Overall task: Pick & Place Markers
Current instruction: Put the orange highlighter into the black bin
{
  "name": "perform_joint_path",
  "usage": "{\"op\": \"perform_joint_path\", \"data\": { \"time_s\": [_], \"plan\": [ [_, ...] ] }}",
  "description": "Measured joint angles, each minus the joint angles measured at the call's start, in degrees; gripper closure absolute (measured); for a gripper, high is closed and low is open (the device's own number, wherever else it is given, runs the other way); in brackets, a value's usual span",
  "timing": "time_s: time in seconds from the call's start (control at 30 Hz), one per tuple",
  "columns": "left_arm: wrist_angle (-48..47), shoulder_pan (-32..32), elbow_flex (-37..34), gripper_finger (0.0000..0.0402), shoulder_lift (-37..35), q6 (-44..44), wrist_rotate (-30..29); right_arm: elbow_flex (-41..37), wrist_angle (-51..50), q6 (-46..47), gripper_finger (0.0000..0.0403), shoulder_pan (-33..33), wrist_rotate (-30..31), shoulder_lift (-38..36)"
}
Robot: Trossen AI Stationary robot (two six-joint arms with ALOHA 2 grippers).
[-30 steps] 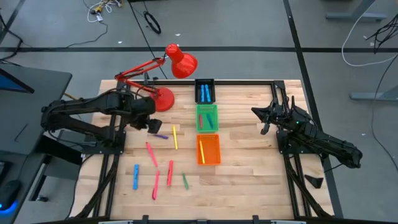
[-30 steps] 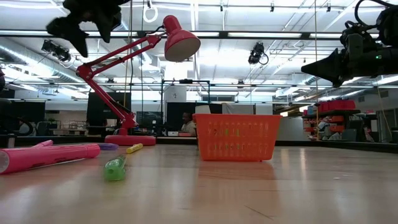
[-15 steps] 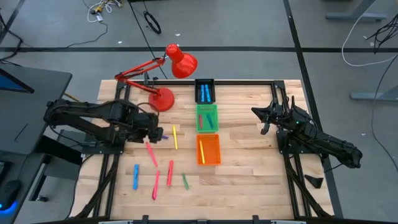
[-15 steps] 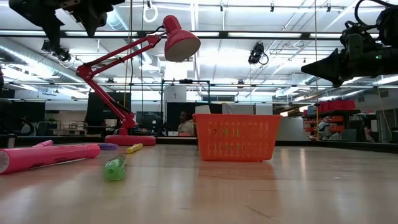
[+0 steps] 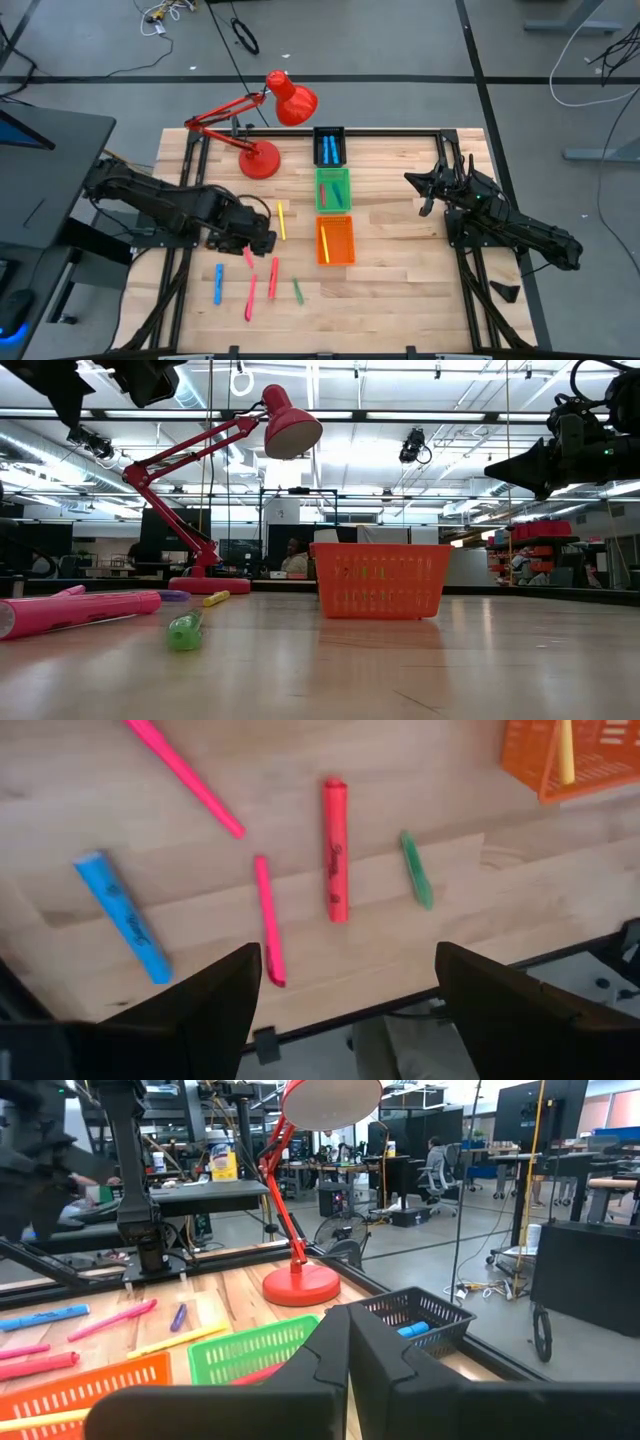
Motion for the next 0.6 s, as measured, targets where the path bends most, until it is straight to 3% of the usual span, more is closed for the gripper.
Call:
{"op": "perform_joint_path", "data": {
  "time_s": [0.6],
  "plan": [
    [13.4, -7.5, 0.0, 0.0094, 13.0, -8.2, -1.7, 0.0, 0.0, 0.0, 0.0392, 0.0, 0.0, 0.0]
  ]
}}
